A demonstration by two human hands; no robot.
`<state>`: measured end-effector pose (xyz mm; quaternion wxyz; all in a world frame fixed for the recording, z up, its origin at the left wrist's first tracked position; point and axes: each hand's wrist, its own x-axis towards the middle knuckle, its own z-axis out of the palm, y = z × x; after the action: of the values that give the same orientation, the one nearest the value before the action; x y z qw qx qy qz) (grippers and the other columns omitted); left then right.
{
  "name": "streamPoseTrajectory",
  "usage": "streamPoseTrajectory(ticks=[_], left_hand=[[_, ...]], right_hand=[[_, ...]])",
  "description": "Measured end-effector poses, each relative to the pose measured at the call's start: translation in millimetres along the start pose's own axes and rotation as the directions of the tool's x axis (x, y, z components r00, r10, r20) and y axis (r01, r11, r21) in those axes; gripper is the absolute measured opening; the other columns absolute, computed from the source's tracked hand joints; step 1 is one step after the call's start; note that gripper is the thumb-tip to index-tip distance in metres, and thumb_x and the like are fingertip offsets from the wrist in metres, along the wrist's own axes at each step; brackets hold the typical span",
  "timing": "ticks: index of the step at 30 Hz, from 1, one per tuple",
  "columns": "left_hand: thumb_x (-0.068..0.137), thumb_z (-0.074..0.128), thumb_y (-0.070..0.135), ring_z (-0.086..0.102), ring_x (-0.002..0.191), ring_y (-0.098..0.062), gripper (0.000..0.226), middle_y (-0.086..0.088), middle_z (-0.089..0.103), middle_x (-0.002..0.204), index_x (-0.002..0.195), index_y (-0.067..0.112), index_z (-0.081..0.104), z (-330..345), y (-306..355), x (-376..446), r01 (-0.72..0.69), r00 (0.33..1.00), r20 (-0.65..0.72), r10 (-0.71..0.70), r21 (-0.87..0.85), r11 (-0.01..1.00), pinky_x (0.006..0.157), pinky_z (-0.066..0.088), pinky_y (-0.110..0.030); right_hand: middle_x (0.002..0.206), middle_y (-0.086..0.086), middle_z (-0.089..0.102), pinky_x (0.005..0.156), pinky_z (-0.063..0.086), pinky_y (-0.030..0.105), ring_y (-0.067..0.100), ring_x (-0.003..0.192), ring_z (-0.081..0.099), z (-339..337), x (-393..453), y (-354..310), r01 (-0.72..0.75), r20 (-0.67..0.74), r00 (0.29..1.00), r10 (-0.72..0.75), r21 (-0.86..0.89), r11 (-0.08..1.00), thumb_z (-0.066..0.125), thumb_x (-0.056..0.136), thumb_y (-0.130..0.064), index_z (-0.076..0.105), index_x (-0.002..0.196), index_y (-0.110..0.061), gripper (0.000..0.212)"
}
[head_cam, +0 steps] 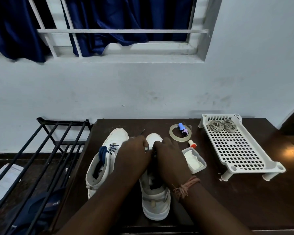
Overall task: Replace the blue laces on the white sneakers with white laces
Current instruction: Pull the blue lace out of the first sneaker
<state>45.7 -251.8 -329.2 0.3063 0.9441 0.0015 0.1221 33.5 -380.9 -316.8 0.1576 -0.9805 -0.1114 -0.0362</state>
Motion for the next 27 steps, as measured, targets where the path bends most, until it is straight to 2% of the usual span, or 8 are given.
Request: streamPoseTrajectory(ticks=[2,9,12,15,18,21,24,27], left_hand=[[0.078,0.072,0.028,0.061,0.082,-0.018,0.013,0.007,0.063,0.077,0.073,0.021,0.061,1,-3,-2,0.118,0.984,0.131,-0.119,0.015,0.993,0.072,0.044,-0.031],[0.081,0.062,0.019,0.068,0.088,-0.025,0.011,-0.002,0.072,0.083,0.081,0.015,0.072,-2,-21,4,0.304,0.931,0.211,-0.298,0.001,0.953,0.081,0.055,-0.036],[0.080,0.070,0.017,0.066,0.078,-0.018,0.006,0.003,0.070,0.074,0.077,0.015,0.074,-1,-20,3,0.299,0.934,0.235,-0.270,-0.093,0.950,0.073,0.051,-0.029],[0.079,0.075,0.014,0.062,0.068,-0.013,0.007,0.009,0.066,0.060,0.073,0.016,0.076,-3,-24,4,0.345,0.916,0.294,-0.274,-0.224,0.912,0.068,0.046,-0.026],[0.079,0.073,0.010,0.063,0.065,-0.012,0.020,0.011,0.067,0.054,0.063,0.023,0.075,-3,-25,4,0.367,0.904,0.321,-0.281,-0.249,0.896,0.071,0.049,-0.028],[0.077,0.071,0.012,0.067,0.070,-0.015,0.030,0.010,0.070,0.058,0.055,0.032,0.073,-5,-23,3,0.377,0.898,0.335,-0.283,-0.258,0.890,0.076,0.054,-0.032],[0.074,0.074,0.017,0.069,0.071,-0.017,0.026,0.006,0.072,0.061,0.056,0.035,0.074,-6,-23,4,0.390,0.893,0.341,-0.292,-0.265,0.882,0.076,0.054,-0.032],[0.077,0.075,0.015,0.067,0.070,-0.016,0.032,0.008,0.071,0.059,0.054,0.037,0.073,-7,-21,4,0.396,0.891,0.340,-0.300,-0.259,0.881,0.074,0.052,-0.030]], right_hand=[[0.114,0.009,0.050,0.081,0.049,0.034,0.028,0.097,0.059,1,3,2,-0.036,0.052,0.998,0.034,0.027,0.999,0.055,0.088,-0.012,0.053,0.108,-0.016,0.021],[0.111,0.003,0.061,0.060,0.037,0.017,0.018,0.093,0.063,-3,5,28,-0.126,0.076,0.990,0.118,0.109,0.986,0.052,0.090,-0.007,0.061,0.110,-0.022,0.026],[0.114,0.003,0.051,0.078,0.051,0.033,0.023,0.102,0.056,-3,0,23,-0.066,0.054,0.996,0.067,-0.004,0.998,0.049,0.092,-0.012,0.062,0.115,-0.029,0.031],[0.116,0.002,0.049,0.088,0.045,0.038,0.026,0.109,0.047,1,1,17,0.104,0.047,0.994,-0.097,-0.204,0.973,0.049,0.091,-0.018,0.063,0.119,-0.034,0.036],[0.115,0.002,0.052,0.089,0.042,0.040,0.027,0.110,0.047,9,5,15,0.131,0.026,0.991,-0.129,-0.249,0.959,0.054,0.091,-0.035,0.064,0.115,-0.030,0.026],[0.105,0.003,0.057,0.081,0.042,0.039,0.028,0.100,0.053,16,8,15,0.051,-0.022,0.998,-0.059,-0.250,0.967,0.062,0.086,-0.047,0.065,0.098,-0.022,0.028],[0.089,0.006,0.060,0.070,0.044,0.038,0.031,0.082,0.057,11,9,18,-0.098,-0.147,0.987,0.064,-0.240,0.966,0.073,0.076,-0.037,0.064,0.077,-0.019,0.020],[0.101,0.006,0.062,0.077,0.044,0.041,0.032,0.093,0.057,2,8,20,-0.216,-0.255,0.954,0.158,-0.217,0.952,0.068,0.077,-0.031,0.066,0.085,-0.021,0.013]])
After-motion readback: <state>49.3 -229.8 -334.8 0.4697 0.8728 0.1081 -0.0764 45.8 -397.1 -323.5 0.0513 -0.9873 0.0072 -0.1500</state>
